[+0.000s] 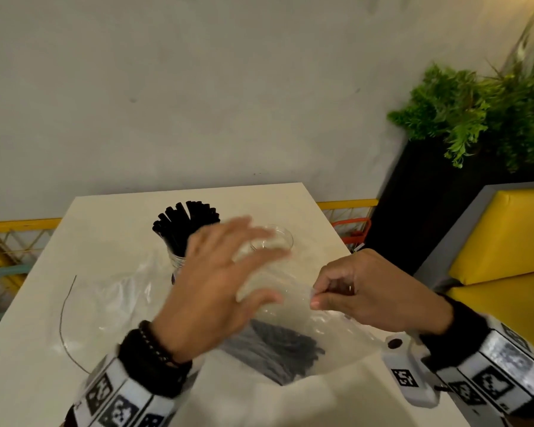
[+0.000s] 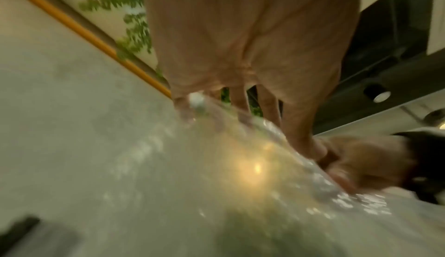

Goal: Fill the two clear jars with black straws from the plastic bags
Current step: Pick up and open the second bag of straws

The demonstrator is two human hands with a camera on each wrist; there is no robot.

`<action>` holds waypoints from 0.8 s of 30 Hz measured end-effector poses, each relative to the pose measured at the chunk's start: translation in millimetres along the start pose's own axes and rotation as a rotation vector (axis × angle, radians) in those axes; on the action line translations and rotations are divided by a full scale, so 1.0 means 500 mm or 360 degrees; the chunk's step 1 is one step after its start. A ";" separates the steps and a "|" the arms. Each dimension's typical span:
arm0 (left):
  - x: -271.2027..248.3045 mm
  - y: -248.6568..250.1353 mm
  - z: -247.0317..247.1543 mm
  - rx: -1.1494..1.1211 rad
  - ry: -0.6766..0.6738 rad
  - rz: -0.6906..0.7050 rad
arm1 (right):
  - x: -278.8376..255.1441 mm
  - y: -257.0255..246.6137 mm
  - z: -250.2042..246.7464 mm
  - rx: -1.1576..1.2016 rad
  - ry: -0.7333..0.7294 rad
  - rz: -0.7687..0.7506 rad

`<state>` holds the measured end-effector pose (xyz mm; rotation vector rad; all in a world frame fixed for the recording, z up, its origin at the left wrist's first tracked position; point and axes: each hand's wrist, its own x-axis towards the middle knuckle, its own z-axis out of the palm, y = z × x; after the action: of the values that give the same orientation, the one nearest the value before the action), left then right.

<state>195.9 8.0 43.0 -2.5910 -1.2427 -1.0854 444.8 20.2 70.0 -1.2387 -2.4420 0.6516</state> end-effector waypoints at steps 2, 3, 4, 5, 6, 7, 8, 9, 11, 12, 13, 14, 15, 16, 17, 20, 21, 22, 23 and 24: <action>-0.014 0.010 0.023 0.0024 -0.0060 0.0186 | 0.001 -0.007 -0.001 0.0129 -0.0062 0.0082; -0.017 0.009 0.029 0.0030 -0.0053 0.0188 | 0.001 -0.009 0.000 0.0173 -0.0092 0.0108; -0.017 0.006 0.030 0.0034 -0.0024 0.0172 | -0.001 -0.011 0.002 0.0223 -0.0111 0.0134; -0.016 0.000 0.028 0.0023 0.0000 0.0168 | -0.002 -0.013 0.003 0.0272 -0.0126 0.0157; -0.015 -0.003 0.024 0.0004 0.0016 0.0185 | -0.003 -0.012 0.003 0.0310 -0.0127 0.0177; -0.016 -0.004 0.017 -0.0020 0.0020 0.0222 | -0.004 -0.007 0.001 0.0340 -0.0123 0.0191; -0.017 -0.005 0.009 -0.0039 0.0019 0.0278 | -0.004 -0.002 -0.003 0.0347 -0.0098 0.0209; -0.021 -0.005 0.000 -0.0058 0.0011 0.0334 | -0.003 0.008 -0.008 0.0326 -0.0040 0.0228; -0.033 -0.005 -0.024 -0.0109 -0.0069 0.0386 | -0.002 0.038 -0.021 0.0167 0.0136 0.0301; -0.039 -0.003 -0.038 -0.0117 -0.0141 0.0372 | -0.001 0.050 -0.027 0.0050 0.0237 0.0341; -0.043 -0.002 -0.049 -0.0090 -0.0239 0.0348 | 0.000 0.063 -0.032 -0.0046 0.0291 0.0371; -0.046 0.001 -0.056 -0.0010 -0.0354 0.0321 | 0.000 0.066 -0.035 -0.0066 0.0296 0.0395; -0.048 0.004 -0.058 0.0096 -0.0472 0.0310 | 0.001 0.070 -0.034 -0.0004 0.0267 0.0395; -0.047 0.007 -0.057 0.0181 -0.0566 0.0326 | 0.003 0.066 -0.031 0.0045 0.0215 0.0404; -0.040 0.009 -0.054 0.0207 -0.0621 0.0362 | 0.006 0.062 -0.027 0.0070 0.0201 0.0395; 0.023 0.005 -0.051 0.0105 -0.0562 0.0359 | 0.007 0.063 -0.030 0.0177 0.0280 0.0414; 0.053 0.002 -0.055 0.0050 -0.0488 0.0275 | 0.001 0.073 -0.033 0.0275 0.0325 0.0433; 0.084 0.000 -0.061 -0.0031 -0.0424 0.0179 | -0.004 0.083 -0.036 0.0409 0.0380 0.0483; 0.114 -0.001 -0.069 -0.0135 -0.0370 0.0113 | -0.015 0.094 -0.036 0.0670 0.0444 0.0539; 0.140 -0.001 -0.077 -0.0225 -0.0317 0.0082 | -0.029 0.094 -0.030 0.0989 0.0494 0.0643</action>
<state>203.3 41.2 115.2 -2.8819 -1.1669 -0.9588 491.8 36.4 56.3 -1.4226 -1.5653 1.1200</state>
